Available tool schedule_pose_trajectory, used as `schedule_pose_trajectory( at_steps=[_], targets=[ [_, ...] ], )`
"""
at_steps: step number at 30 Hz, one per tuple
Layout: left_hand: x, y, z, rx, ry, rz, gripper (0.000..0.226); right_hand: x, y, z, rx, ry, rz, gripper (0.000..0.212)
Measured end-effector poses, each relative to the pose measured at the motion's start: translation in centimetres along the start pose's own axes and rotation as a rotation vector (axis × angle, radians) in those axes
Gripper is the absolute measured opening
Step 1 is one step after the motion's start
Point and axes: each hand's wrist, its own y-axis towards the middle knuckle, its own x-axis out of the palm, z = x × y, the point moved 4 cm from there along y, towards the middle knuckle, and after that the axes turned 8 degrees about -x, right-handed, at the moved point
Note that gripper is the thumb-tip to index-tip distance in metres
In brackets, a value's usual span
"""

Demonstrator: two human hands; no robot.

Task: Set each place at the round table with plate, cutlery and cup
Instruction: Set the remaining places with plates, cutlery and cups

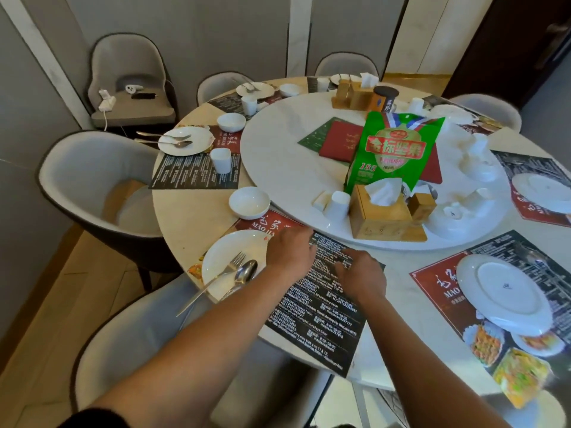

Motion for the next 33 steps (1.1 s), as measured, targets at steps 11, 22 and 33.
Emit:
schedule_pose_trajectory(
  at_steps=[11, 22, 33],
  targets=[
    [2.4, 10.1, 1.5, -0.073, 0.066, -0.039, 0.037, 3.3, 5.1, 1.8, -0.115, -0.095, -0.109, 0.034],
    [7.6, 15.8, 1.2, 0.126, 0.228, -0.132, 0.056, 6.7, 4.3, 3.2, -0.210, -0.268, 0.116, 0.018],
    [6.5, 14.3, -0.4, 0.024, 0.167, -0.035, 0.035, 6.8, 4.0, 3.2, -0.218, -0.256, 0.117, 0.021]
  ],
)
